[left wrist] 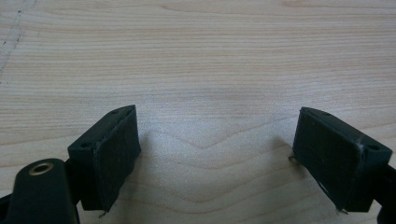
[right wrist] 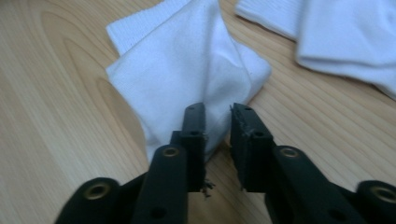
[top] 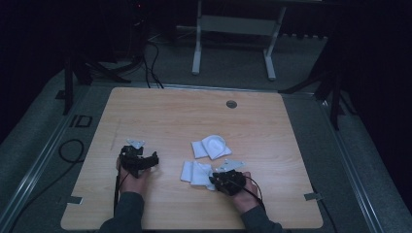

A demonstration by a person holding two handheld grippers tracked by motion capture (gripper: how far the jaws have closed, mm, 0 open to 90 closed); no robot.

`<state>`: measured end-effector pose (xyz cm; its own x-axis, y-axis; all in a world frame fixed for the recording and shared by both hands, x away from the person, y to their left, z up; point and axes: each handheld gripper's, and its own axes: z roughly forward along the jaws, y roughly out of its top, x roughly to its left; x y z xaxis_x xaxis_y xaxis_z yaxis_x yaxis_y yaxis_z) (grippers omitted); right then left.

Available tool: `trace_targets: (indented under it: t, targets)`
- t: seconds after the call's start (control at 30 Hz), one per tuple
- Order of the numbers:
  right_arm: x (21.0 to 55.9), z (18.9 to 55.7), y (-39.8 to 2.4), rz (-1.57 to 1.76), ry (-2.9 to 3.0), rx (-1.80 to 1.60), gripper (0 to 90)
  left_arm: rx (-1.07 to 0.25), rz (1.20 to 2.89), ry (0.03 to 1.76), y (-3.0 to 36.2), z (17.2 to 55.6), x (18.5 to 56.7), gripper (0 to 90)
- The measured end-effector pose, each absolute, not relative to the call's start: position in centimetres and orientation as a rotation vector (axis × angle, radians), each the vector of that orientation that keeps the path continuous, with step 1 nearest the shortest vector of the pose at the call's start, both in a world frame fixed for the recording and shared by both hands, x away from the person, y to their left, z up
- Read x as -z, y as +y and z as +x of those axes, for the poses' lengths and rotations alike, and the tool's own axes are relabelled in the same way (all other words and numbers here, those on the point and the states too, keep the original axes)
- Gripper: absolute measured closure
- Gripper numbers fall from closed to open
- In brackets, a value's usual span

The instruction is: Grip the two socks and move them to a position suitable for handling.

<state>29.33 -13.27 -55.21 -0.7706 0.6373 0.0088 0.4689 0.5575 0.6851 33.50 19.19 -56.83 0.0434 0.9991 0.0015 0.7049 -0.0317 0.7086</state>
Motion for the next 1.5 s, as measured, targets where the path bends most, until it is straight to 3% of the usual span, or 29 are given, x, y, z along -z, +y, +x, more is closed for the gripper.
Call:
trace_targets:
  t: [0.23,0.37,0.4,0.5,0.57,0.8,0.83,1.13,1.33,1.5]
  targets:
    - [53.7,30.5,-12.3,0.952,2.539,-1.074,63.8,-0.714,1.792,1.715,19.2,33.5,56.8,14.6]
    - [54.3,31.3,-11.6,0.998,2.573,-1.028,63.4,-0.715,1.792,1.715,19.2,33.5,56.8,14.6]
    - [54.6,31.5,-11.4,1.018,2.583,-1.007,65.2,-0.714,1.792,1.715,19.2,33.5,56.8,14.6]
    - [54.8,31.7,-11.4,1.041,2.601,-1.033,83.6,-0.716,1.79,1.716,19.2,33.5,56.8,14.6]
    - [54.3,31.5,-11.4,1.025,2.579,-1.051,88.1,-0.718,1.786,1.719,19.1,33.4,56.8,14.7]
    - [52.4,31.1,-11.7,0.976,2.535,-1.1,88.2,-0.727,1.785,1.696,18.9,32.8,56.8,18.6]
    - [51.7,31.1,-11.8,0.966,2.532,-1.116,88.3,-0.726,1.783,1.688,18.9,32.7,56.8,25.5]
    - [49.7,31.0,-12.3,0.928,2.506,-1.13,88.3,-0.693,1.84,1.638,18.2,31.9,56.2,58.7]
    - [49.3,31.1,-12.7,0.928,2.5,-1.126,88.3,-0.592,1.893,1.483,16.9,31.1,55.5,85.7]
    - [49.5,31.2,-12.8,0.937,2.5,-1.121,88.3,-0.556,1.942,1.37,14.9,30.6,55.2,89.6]
